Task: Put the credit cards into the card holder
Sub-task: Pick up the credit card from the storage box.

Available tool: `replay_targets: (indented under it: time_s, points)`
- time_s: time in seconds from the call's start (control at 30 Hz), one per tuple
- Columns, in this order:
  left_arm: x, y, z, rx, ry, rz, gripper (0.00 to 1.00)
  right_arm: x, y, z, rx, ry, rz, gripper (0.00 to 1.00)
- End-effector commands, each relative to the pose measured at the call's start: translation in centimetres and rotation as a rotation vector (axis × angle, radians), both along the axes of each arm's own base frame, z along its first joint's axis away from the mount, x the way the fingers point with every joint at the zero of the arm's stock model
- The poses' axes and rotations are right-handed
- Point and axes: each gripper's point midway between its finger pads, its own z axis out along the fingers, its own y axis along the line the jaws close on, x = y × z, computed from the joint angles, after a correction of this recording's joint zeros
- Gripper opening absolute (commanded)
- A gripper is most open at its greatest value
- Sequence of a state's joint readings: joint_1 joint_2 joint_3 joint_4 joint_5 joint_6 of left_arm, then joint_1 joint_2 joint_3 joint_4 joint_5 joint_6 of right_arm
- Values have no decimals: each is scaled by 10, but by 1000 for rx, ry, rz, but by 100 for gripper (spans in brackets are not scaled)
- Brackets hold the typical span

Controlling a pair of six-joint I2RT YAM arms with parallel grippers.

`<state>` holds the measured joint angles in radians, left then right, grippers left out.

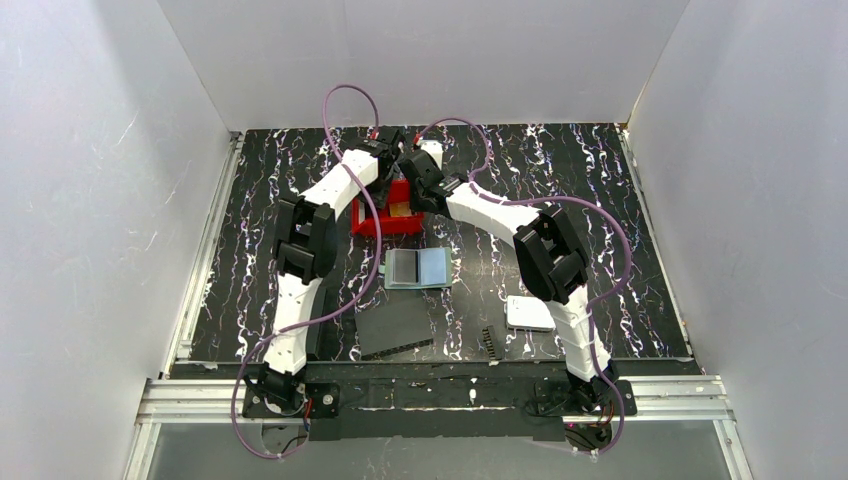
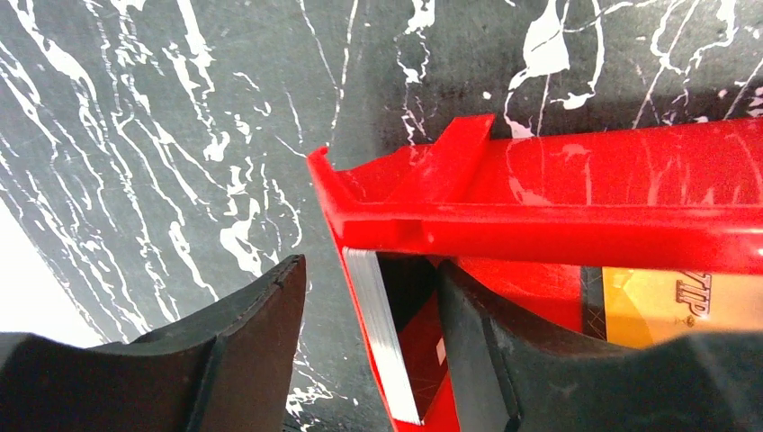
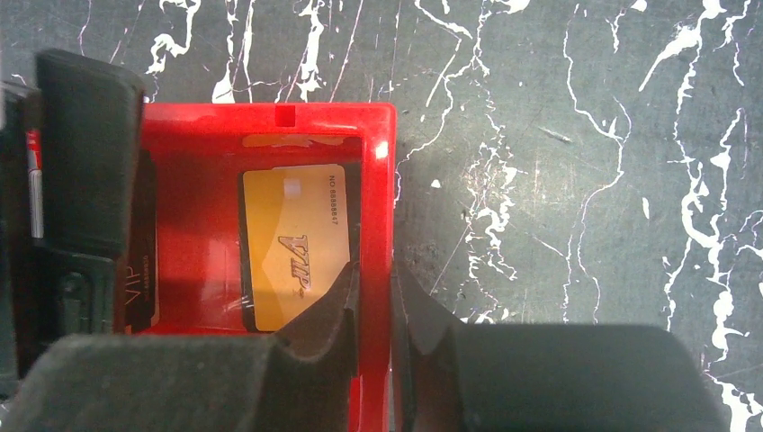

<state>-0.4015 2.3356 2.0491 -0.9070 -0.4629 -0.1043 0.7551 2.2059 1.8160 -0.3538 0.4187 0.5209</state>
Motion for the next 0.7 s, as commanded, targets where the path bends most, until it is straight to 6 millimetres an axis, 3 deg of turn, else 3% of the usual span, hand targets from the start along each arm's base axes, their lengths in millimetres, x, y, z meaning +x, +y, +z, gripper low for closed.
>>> replay_targets:
  time_s: [0.0,0.17,0.47,0.67]
  points:
    - [5,29,56,78,-108,32,53,9,-13,12,-27,-39,-43,1]
    - [2,30,58,76,-108,35,50,9,-13,12,-27,-39,-43,1]
    - [1,28,52,64,-93,33,32,10,-13,12,-27,-38,-42,1]
    - [-1,29,47,68,-78,34,25,10,-13,11,-29,-36,-43,1]
